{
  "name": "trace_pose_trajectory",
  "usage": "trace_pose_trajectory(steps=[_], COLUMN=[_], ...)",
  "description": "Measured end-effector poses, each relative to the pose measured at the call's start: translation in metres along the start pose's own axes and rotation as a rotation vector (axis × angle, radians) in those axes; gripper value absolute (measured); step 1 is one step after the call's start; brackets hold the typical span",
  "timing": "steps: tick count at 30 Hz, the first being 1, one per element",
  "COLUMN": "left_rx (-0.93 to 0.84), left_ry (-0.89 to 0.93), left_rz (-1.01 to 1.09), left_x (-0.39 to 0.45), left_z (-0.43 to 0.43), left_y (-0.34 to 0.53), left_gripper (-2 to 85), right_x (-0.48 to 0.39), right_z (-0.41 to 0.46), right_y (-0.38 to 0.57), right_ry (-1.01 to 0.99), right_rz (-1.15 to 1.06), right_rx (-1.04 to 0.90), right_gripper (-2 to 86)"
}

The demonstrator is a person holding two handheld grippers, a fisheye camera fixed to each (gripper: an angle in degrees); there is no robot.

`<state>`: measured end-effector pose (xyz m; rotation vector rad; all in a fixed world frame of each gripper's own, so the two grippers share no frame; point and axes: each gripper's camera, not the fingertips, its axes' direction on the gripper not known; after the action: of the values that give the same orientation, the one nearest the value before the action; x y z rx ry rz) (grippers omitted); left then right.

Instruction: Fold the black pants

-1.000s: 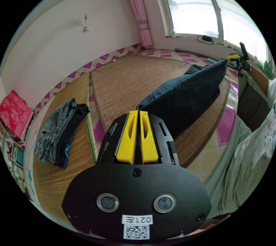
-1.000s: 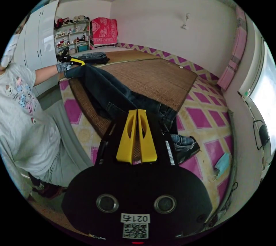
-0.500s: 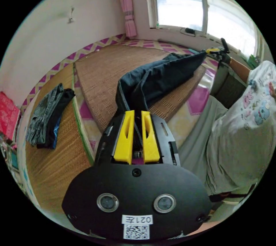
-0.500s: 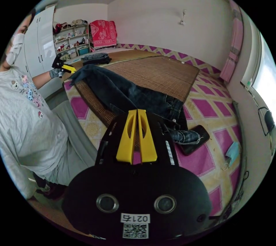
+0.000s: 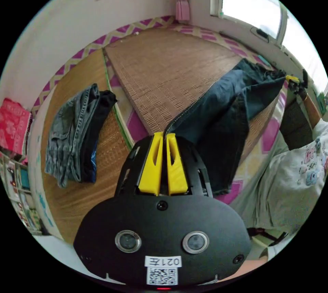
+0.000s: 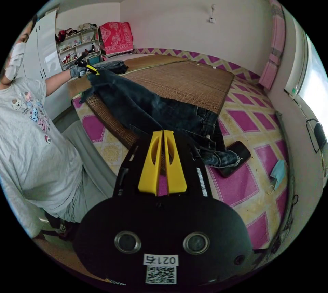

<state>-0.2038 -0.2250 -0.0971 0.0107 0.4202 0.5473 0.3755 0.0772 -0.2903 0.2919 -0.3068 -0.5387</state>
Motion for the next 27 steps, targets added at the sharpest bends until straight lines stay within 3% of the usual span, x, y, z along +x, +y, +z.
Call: trace_pose_trajectory(steps=[4, 6, 9, 11, 13, 16, 19, 24, 27], left_rx=[-0.263, -0.297, -0.246, -0.166, 0.001, 0.167, 0.157, 0.2, 0.181], left_ry=[-0.018, -0.042, -0.044, -0.168, -0.219, -0.006, 0.087, 0.104, -0.051], left_rz=[0.074, 0.058, -0.058, -0.14, -0.214, -0.045, 0.162, 0.233, 0.216], left_x=[-0.015, -0.02, -0.036, -0.04, -0.036, 0.014, 0.098, 0.203, 0.247], left_z=[0.072, 0.085, 0.08, 0.063, 0.028, -0.006, -0.014, -0.022, -0.017], left_y=[-0.041, -0.045, -0.035, -0.019, 0.012, 0.038, 0.056, 0.087, 0.095], left_gripper=[0.7, 3.1, 5.0, 2.1, 0.0, 1.0, 7.1, 10.5, 12.3], right_x=[-0.006, -0.009, -0.01, -0.01, -0.009, -0.006, -0.006, -0.003, -0.006], right_z=[0.003, 0.003, 0.003, 0.002, 0.003, 0.002, 0.003, 0.005, 0.006], right_y=[0.0, 0.0, 0.0, 0.0, 0.0, 0.003, 0.009, 0.022, 0.025], right_ry=[0.016, 0.02, 0.02, 0.02, 0.014, 0.0, -0.007, -0.033, -0.029], right_rz=[0.024, 0.037, 0.039, 0.035, 0.033, 0.032, 0.038, 0.072, 0.063], right_rx=[-0.023, -0.04, -0.048, -0.044, -0.036, -0.018, 0.005, 0.044, 0.042], right_gripper=[-1.0, -1.0, -1.0, -1.0, -1.0, -1.0, -1.0, -1.0, -1.0])
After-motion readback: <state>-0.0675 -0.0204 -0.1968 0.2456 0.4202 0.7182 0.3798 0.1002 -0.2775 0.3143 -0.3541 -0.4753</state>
